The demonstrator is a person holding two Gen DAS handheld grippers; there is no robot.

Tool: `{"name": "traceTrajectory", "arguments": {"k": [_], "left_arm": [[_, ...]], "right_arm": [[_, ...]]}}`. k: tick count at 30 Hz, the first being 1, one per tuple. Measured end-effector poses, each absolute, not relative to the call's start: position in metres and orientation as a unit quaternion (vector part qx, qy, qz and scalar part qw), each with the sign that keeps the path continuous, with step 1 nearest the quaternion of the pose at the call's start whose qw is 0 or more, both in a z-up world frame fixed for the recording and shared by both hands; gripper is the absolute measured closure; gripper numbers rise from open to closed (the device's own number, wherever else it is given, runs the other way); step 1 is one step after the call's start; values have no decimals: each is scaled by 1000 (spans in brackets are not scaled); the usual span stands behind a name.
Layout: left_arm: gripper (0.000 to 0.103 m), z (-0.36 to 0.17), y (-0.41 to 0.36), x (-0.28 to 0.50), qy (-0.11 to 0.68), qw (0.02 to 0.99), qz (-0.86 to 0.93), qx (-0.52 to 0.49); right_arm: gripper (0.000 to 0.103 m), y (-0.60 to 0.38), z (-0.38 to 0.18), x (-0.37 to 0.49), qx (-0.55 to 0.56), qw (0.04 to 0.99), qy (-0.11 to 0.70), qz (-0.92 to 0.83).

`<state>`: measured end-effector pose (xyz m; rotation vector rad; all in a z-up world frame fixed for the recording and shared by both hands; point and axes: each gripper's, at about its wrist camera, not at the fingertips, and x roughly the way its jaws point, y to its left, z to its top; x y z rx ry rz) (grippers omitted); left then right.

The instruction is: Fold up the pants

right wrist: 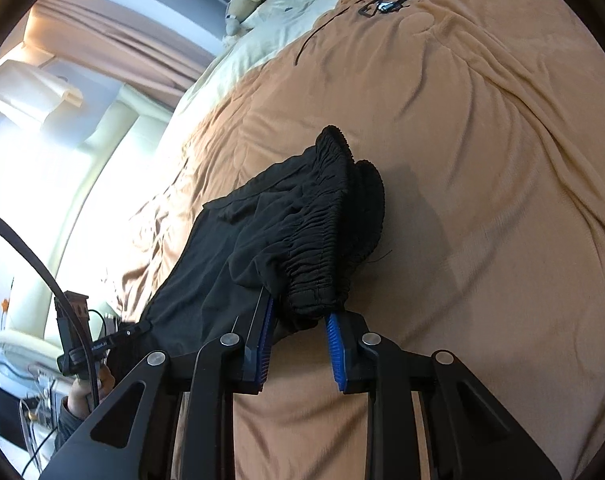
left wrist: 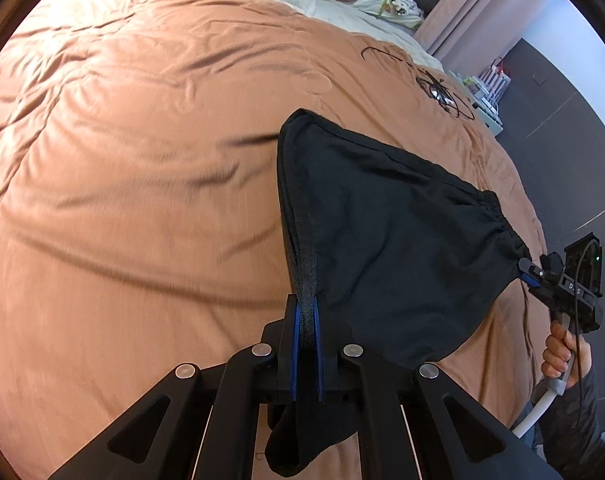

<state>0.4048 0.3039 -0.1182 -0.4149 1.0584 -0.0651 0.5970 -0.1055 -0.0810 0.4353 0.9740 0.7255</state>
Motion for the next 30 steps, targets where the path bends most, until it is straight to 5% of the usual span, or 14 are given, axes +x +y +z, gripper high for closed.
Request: {"name": "traceTrajectory", "arguments": {"k": [30], "left_arm": [[97, -153, 232, 288, 496, 809, -39, -312]], "right_arm": [[81, -169, -51, 550, 86, 794, 473, 372]]}}
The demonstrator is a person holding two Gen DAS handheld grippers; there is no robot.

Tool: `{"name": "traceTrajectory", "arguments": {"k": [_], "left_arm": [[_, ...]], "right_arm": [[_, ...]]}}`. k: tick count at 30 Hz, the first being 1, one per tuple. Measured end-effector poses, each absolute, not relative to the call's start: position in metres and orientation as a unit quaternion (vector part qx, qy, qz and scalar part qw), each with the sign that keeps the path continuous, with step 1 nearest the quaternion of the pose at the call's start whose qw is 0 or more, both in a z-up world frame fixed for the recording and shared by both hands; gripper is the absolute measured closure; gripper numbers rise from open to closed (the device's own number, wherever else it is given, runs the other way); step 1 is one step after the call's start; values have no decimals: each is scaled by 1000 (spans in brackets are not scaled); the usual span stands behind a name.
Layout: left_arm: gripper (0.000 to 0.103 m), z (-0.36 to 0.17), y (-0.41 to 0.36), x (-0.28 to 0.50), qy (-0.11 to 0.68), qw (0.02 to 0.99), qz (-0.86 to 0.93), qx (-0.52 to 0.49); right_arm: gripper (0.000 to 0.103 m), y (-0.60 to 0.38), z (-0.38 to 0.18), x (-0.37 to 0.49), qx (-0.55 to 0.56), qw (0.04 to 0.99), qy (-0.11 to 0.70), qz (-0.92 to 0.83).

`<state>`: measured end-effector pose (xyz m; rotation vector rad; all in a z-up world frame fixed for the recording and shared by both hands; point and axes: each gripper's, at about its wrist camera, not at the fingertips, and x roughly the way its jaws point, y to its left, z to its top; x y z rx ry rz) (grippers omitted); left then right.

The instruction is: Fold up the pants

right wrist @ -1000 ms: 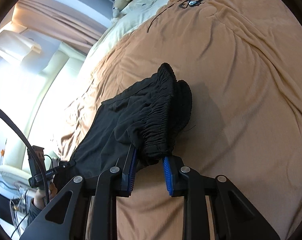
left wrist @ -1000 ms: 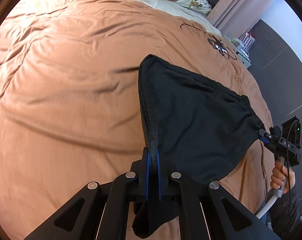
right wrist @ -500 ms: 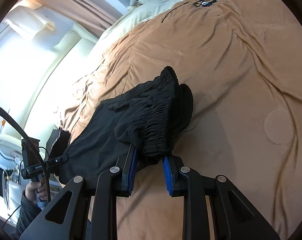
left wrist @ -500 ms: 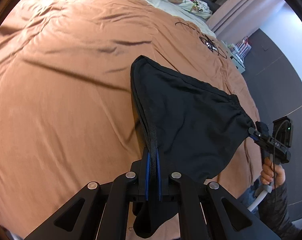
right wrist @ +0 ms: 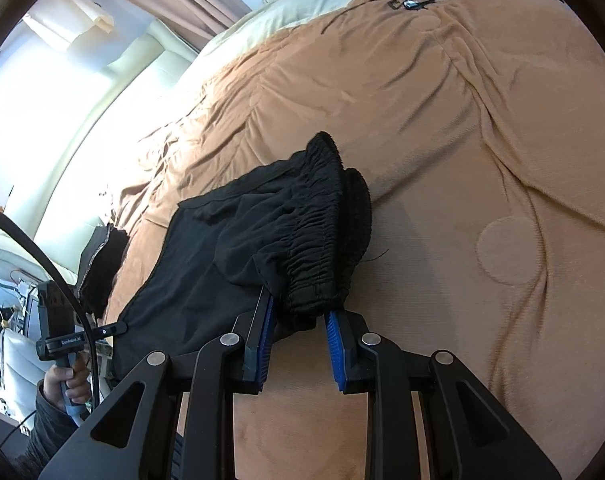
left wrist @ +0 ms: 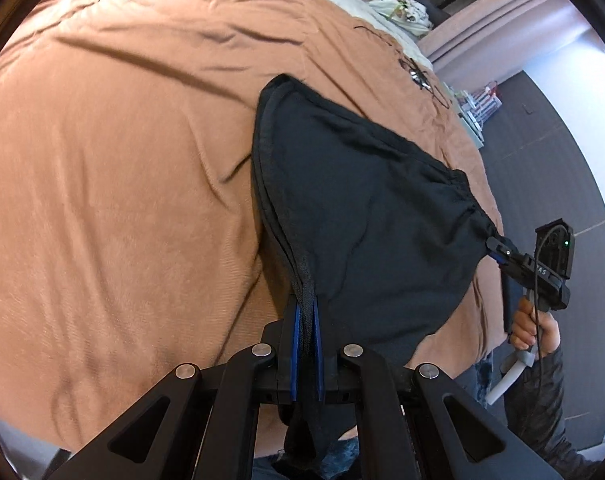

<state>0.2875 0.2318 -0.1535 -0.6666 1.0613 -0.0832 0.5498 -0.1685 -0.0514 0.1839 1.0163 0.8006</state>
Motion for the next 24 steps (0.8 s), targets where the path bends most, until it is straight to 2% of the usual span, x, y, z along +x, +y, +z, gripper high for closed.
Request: {"name": "traceTrajectory", "arguments": {"k": [4, 8, 9, 15, 16, 19, 20, 24], "left_arm": [[97, -174, 241, 292, 501, 801, -28, -327], [97, -189, 246, 291, 505, 794, -26, -339], [97, -192, 247, 291, 506, 791, -27, -343], [95, -194, 254, 287, 498, 780, -42, -376], [89, -193, 255, 285, 495, 780, -44, -380], [59, -194, 259, 274, 481, 780, -46, -398], [55, -195, 260, 271, 475, 779, -51, -407], [55, -196, 256, 262, 468, 776, -53, -420]], "right_arm": [[78, -164, -62, 552, 85, 791, 492, 354], [51, -164, -77, 550, 72, 796, 514, 313], [48, -165, -77, 548, 71, 798, 513, 308], [47, -176, -45, 524, 65, 831, 473, 285], [47, -177, -41, 519, 65, 834, 465, 288], [47, -171, -20, 502, 53, 845, 437, 305], [47, -166, -15, 498, 46, 845, 431, 312], [47, -142, -10, 486, 19, 841, 424, 334]]}}
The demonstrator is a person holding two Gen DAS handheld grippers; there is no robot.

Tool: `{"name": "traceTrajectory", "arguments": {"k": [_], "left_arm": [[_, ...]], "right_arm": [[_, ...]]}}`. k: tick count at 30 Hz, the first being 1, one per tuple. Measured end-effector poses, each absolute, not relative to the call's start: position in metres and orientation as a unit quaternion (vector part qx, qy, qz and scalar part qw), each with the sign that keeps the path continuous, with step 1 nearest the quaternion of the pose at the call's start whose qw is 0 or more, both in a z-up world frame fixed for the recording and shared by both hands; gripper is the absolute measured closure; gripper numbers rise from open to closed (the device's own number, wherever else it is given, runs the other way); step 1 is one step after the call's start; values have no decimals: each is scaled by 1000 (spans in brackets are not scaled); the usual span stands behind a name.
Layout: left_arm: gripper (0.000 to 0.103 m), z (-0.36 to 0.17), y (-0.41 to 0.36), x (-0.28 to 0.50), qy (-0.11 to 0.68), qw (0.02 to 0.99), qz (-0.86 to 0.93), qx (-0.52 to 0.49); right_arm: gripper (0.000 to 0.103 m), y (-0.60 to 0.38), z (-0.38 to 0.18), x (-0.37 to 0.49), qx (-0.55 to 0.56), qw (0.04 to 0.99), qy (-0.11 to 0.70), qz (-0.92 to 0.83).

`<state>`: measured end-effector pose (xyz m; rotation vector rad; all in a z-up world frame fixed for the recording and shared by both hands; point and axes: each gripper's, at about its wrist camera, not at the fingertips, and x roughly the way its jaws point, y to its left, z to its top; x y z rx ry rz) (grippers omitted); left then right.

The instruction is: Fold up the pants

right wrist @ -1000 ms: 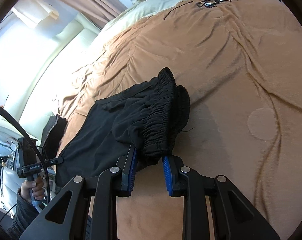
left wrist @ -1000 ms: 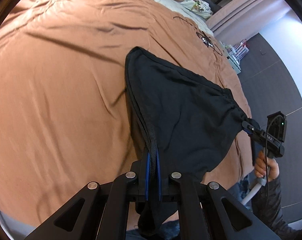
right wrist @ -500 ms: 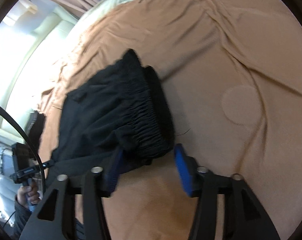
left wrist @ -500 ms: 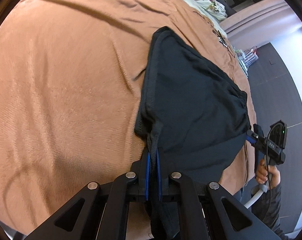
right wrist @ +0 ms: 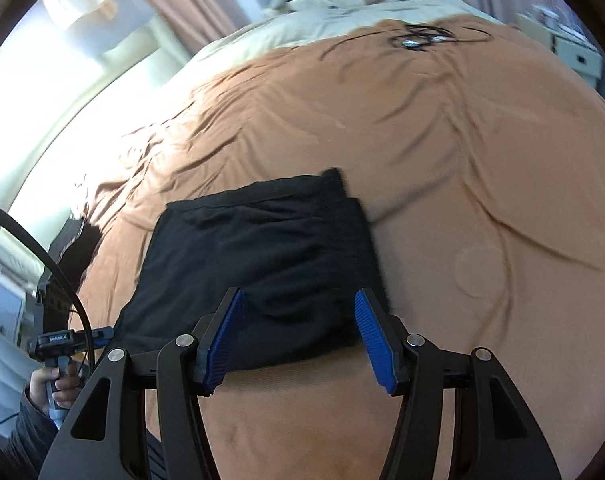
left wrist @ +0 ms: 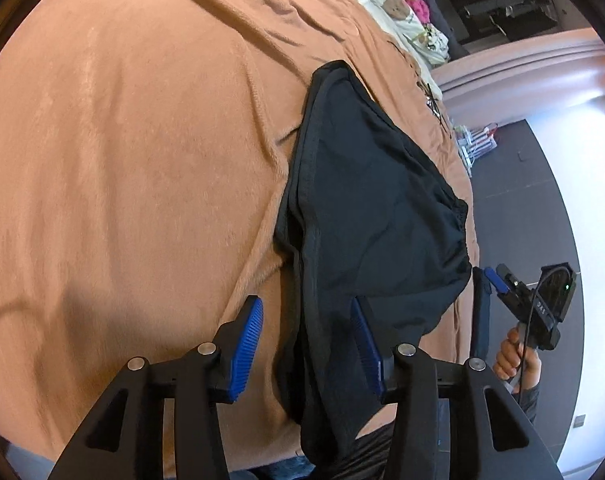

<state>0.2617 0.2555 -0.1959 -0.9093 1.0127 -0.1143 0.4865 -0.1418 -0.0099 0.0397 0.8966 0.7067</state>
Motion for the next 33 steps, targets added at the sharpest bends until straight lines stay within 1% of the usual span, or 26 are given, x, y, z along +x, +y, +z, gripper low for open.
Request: {"name": "traceTrajectory", "arguments": {"k": [6, 11, 18, 19, 21, 23, 27, 33], "left_arm": [[55, -196, 244, 250, 467, 770, -61, -431], [55, -198, 239, 248, 460, 769, -61, -439], [55, -201, 237, 248, 446, 766, -45, -460], [57, -202, 237, 249, 446, 766, -41, -461], [65, -206, 237, 250, 448, 762, -30, -467], [77, -209, 241, 249, 446, 755, -19, -480], [79, -210, 244, 248, 439, 750, -11, -495], [79, -208, 241, 247, 437, 747, 4, -501]], "right_arm": [[47, -107, -16, 492, -8, 832, 434, 346], [47, -74, -24, 522, -22, 825, 447, 345], [48, -13, -32, 539, -60, 813, 458, 356], [48, -5, -34, 541, -66, 810, 461, 356], [55, 13, -41, 548, -82, 804, 472, 353], [61, 29, -51, 556, -99, 798, 488, 338], [68, 48, -69, 576, -116, 797, 507, 305], [70, 69, -84, 605, -129, 802, 514, 276]]}}
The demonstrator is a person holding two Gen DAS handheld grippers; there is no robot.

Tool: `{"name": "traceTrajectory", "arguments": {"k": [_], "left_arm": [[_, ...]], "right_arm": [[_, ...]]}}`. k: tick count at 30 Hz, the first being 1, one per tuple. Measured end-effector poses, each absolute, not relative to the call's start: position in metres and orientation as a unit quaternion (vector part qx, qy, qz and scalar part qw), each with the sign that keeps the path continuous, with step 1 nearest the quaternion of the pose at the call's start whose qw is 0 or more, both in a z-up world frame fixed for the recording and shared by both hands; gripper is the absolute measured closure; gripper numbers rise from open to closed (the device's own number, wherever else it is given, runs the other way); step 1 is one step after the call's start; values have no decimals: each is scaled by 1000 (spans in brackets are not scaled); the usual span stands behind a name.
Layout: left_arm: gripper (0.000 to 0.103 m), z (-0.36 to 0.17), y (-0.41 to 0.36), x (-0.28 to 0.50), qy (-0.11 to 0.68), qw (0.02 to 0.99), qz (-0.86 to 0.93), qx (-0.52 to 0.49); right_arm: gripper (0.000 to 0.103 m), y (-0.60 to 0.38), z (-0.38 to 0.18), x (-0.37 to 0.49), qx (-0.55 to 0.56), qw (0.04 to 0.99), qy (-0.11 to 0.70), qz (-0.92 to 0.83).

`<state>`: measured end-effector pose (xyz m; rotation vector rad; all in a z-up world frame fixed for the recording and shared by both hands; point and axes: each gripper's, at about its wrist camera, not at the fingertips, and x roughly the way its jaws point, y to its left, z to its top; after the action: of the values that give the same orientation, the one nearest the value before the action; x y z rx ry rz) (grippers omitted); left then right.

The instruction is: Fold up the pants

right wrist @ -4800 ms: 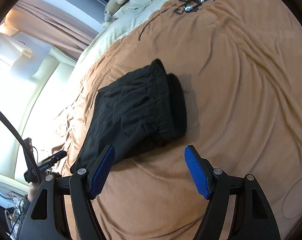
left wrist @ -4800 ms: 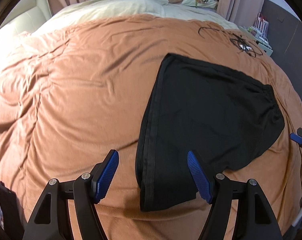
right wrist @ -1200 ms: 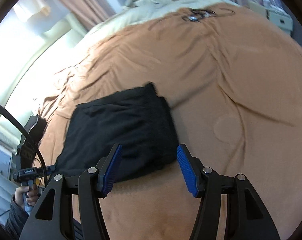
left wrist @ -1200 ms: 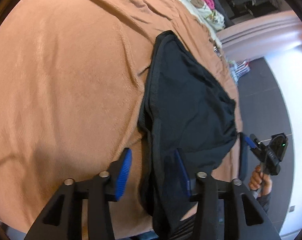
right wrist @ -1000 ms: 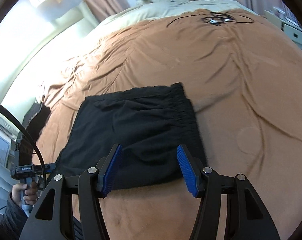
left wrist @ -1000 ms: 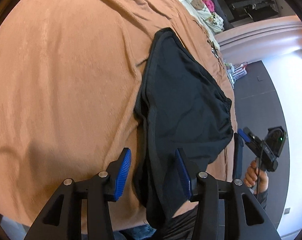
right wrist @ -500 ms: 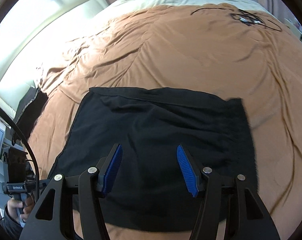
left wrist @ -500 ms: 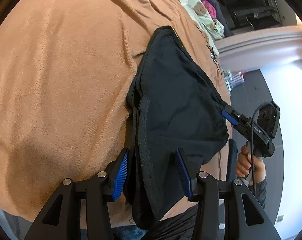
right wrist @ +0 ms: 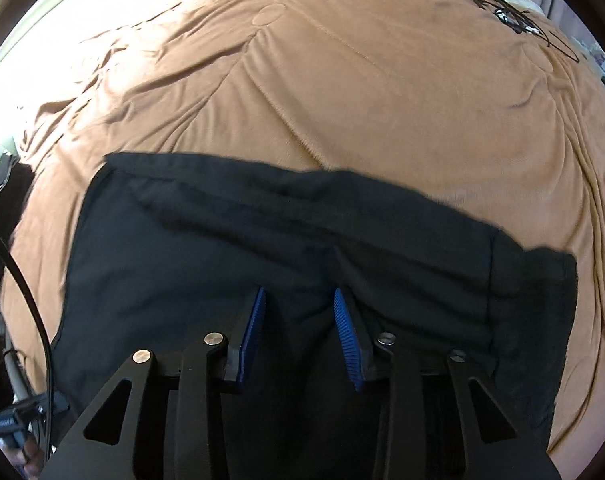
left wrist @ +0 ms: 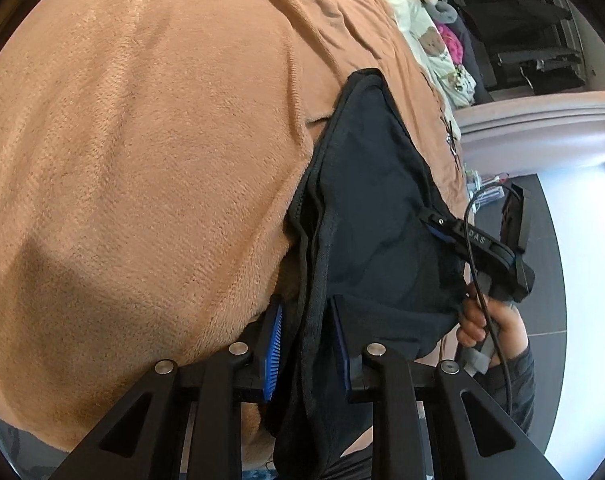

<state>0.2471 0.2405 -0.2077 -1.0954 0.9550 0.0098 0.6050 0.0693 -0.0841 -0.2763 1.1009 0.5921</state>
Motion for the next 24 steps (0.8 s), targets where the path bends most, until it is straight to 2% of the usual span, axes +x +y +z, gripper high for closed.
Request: {"name": "traceTrajectory", "arguments": {"k": [6, 9, 17, 24], "left_arm": [[79, -205, 238, 249, 440, 745, 14, -502], [79, -204, 236, 245, 441, 741, 9, -506], [78, -208, 228, 235, 437, 739, -8, -513], [78, -211, 229, 235, 417, 743, -17, -523]], "right_arm": [[81, 93, -93, 626, -137, 811, 508, 257], [82, 102, -99, 633, -137, 812, 508, 252], [83, 110, -102, 648, -142, 812, 504, 258], [83, 91, -78, 631, -114, 814, 489, 292]]}}
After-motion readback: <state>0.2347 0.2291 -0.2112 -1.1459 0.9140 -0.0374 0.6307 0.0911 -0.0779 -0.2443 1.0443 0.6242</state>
